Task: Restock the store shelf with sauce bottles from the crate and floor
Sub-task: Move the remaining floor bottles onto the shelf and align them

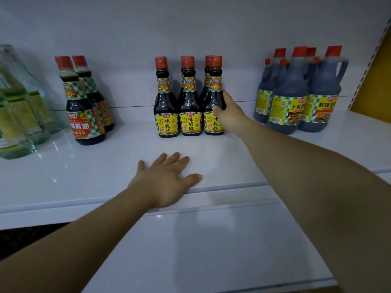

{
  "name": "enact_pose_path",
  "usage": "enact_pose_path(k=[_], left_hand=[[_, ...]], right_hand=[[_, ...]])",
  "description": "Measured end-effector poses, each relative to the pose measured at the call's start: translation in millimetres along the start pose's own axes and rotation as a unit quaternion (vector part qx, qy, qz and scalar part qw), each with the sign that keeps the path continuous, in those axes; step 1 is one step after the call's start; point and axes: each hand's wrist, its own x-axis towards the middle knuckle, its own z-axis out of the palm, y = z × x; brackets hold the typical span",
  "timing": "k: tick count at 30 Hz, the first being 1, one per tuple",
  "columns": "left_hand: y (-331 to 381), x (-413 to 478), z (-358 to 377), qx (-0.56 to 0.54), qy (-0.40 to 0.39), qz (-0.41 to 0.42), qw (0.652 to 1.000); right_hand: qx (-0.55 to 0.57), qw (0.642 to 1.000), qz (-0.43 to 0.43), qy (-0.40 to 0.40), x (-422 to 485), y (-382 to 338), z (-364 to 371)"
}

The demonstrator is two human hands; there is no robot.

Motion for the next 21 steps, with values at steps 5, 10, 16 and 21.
enact_pose_path(k=[5,10,16,21], left_hand=[[-2.1,3.4,1.9,0.000,0.006,-0.005,1.000],[-2.3,4.4,3.2,-0.016,0.012,-0.004,1.000],[-17.9,-7.4,-19.7,-0.252,0.010,-0.021,0.967],[-50.3,-66.0,-45.9,-0.214,0.047,-0.045,0.975]], right_hand=[[-0.014,1.000,-0.008,-0.015,6.6,4.3,-0.1],[-0.071,0.997,0.017,-0.040,1.7,-6.5,-1.6],[-0.172,0.984,0.031,-0.039,-44.4,-39.0,2.6],[-0.231,0.968,-0.043,-0.090,-101.1,-79.5,21.6]])
